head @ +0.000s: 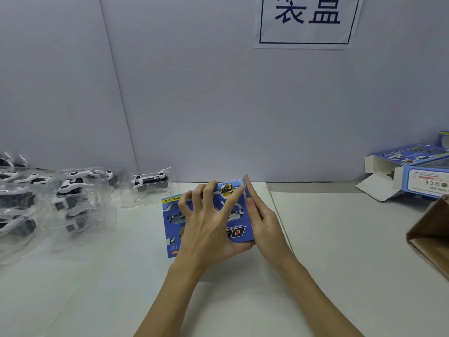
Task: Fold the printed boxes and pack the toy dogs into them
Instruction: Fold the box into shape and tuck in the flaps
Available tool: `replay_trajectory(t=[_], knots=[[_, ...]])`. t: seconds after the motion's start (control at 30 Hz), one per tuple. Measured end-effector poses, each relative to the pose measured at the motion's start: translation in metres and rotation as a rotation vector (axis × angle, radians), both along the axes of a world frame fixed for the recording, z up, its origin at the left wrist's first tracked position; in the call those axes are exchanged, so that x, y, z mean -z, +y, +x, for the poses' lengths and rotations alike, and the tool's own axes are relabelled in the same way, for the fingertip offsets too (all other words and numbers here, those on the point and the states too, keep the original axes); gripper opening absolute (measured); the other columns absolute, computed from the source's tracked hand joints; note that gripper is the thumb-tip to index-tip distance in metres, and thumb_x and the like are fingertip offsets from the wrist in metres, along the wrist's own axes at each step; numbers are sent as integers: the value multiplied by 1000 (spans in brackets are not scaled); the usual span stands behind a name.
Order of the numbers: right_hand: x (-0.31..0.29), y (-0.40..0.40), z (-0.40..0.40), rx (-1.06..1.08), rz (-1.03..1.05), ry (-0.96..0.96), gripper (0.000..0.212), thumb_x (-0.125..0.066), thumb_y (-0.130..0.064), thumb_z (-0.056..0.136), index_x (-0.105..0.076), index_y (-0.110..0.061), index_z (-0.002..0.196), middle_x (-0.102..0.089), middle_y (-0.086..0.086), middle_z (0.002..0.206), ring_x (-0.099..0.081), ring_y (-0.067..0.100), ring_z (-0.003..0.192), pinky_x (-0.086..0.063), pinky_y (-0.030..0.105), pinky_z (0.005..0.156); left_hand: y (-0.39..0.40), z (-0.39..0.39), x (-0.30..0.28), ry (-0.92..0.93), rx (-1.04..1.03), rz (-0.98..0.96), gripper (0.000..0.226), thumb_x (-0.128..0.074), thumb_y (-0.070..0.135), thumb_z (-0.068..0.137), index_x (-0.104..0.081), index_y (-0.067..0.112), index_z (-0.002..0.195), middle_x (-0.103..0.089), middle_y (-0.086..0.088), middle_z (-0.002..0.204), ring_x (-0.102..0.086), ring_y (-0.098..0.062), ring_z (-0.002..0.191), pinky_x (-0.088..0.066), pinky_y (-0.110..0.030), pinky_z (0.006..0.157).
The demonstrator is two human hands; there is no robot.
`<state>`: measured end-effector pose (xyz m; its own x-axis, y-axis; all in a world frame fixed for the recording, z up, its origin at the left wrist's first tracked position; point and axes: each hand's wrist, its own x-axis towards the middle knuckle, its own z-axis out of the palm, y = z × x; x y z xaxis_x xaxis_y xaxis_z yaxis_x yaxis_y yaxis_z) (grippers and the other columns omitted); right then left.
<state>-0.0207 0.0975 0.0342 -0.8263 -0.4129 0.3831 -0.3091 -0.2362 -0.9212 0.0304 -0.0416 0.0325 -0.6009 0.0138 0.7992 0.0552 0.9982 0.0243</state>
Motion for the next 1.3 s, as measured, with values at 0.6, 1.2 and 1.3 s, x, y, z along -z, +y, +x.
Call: replay_trajectory(t=[0.6, 1.2, 1.3], knots=[[15, -10, 7, 163, 33, 177, 60, -58, -30, 101, -38, -37, 157, -57, -6, 148, -62, 17, 129, -62, 38, 93, -1, -3, 3, 66, -56, 65, 105, -65, 79, 67, -49, 18, 151, -46, -8, 144, -43, -29, 133, -27, -54, 110], [17, -17, 13, 178, 26, 177, 53, -63, -38, 97, -51, -36, 149, -62, -14, 135, -63, 10, 125, -62, 25, 84, -12, -6, -3, 168, -216, 212, 98, -56, 75, 76, -47, 16, 153, -49, -13, 142, -47, -36, 131, -32, -57, 104], [16, -18, 14, 167, 13, 187, 47, -60, -34, 100, -52, -38, 146, -60, -12, 137, -61, 7, 126, -61, 22, 81, -11, -7, -3, 169, -215, 205, 98, -58, 75, 76, -48, 16, 153, -49, -13, 141, -45, -34, 131, -31, -56, 104]])
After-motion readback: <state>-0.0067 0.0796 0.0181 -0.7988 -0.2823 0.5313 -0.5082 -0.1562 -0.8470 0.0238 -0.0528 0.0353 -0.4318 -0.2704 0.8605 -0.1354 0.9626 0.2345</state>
